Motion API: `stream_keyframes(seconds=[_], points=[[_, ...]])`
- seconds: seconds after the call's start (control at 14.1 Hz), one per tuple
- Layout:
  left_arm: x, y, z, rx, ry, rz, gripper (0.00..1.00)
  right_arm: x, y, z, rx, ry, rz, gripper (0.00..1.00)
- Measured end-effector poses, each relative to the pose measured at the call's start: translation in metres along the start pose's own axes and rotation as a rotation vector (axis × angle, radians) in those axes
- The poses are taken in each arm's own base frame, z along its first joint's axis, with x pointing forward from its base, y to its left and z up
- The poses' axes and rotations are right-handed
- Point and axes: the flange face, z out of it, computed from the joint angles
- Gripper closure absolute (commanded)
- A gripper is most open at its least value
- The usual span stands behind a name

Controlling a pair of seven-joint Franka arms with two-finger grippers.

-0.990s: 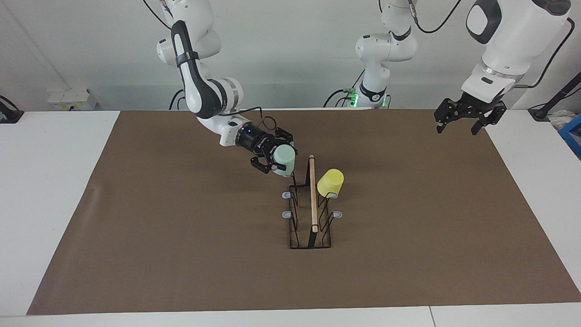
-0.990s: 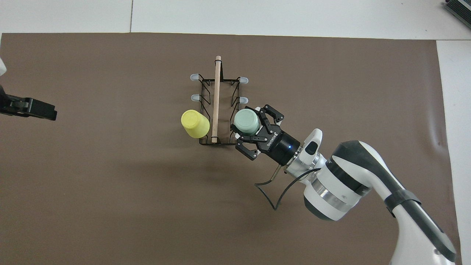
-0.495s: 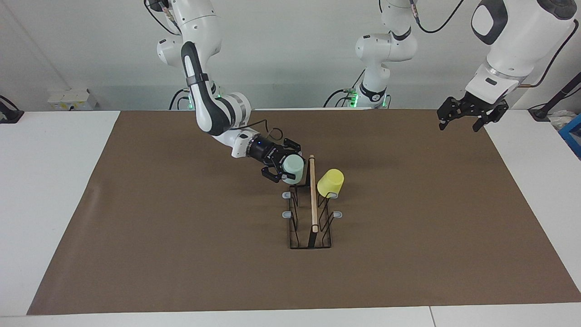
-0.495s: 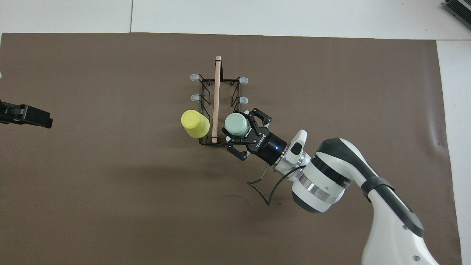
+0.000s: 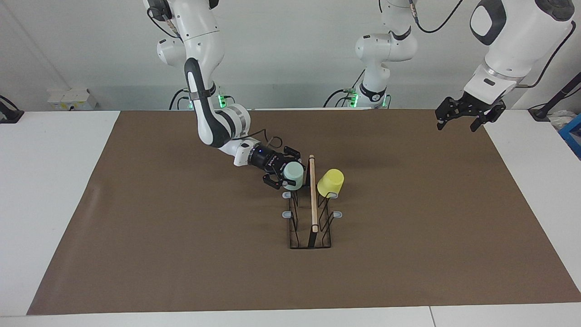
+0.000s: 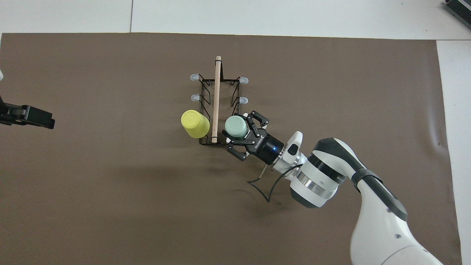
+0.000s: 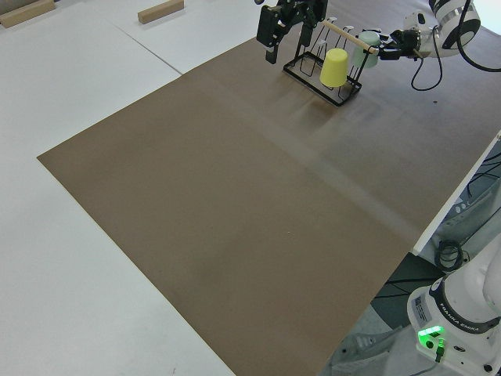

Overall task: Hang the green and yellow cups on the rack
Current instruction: 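Lower the green cup onto a rack peg with the right gripper, then open the right gripper and pull it back from the green cup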

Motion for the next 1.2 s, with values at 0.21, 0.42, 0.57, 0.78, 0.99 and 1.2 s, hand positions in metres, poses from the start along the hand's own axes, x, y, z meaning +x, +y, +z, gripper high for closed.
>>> stream_keyframes(seconds=[0.21,0.42,0.57,0.78,0.99,1.2], points=[[0.000,0.001,0.001,-0.006,-0.001,-0.005,0.00,0.000,0.001,0.000,-0.003,0.001,0.000,0.00],[0.000,0.002,0.001,-0.017,0.000,-0.008,0.00,0.000,0.002,-0.001,-0.007,-0.005,0.000,0.00],[0.000,0.004,0.001,-0.018,0.000,-0.006,0.00,-0.001,0.002,-0.002,-0.008,-0.010,0.000,0.00],[0.001,0.005,0.001,-0.019,0.000,-0.004,0.00,-0.003,0.002,-0.003,-0.015,-0.027,0.001,0.00],[0.000,0.005,0.001,-0.019,0.000,-0.004,0.00,-0.007,0.003,-0.005,-0.024,-0.051,0.003,0.00],[0.000,0.005,0.001,-0.019,0.000,-0.004,0.00,-0.012,0.007,-0.012,-0.050,-0.121,-0.003,0.00]])
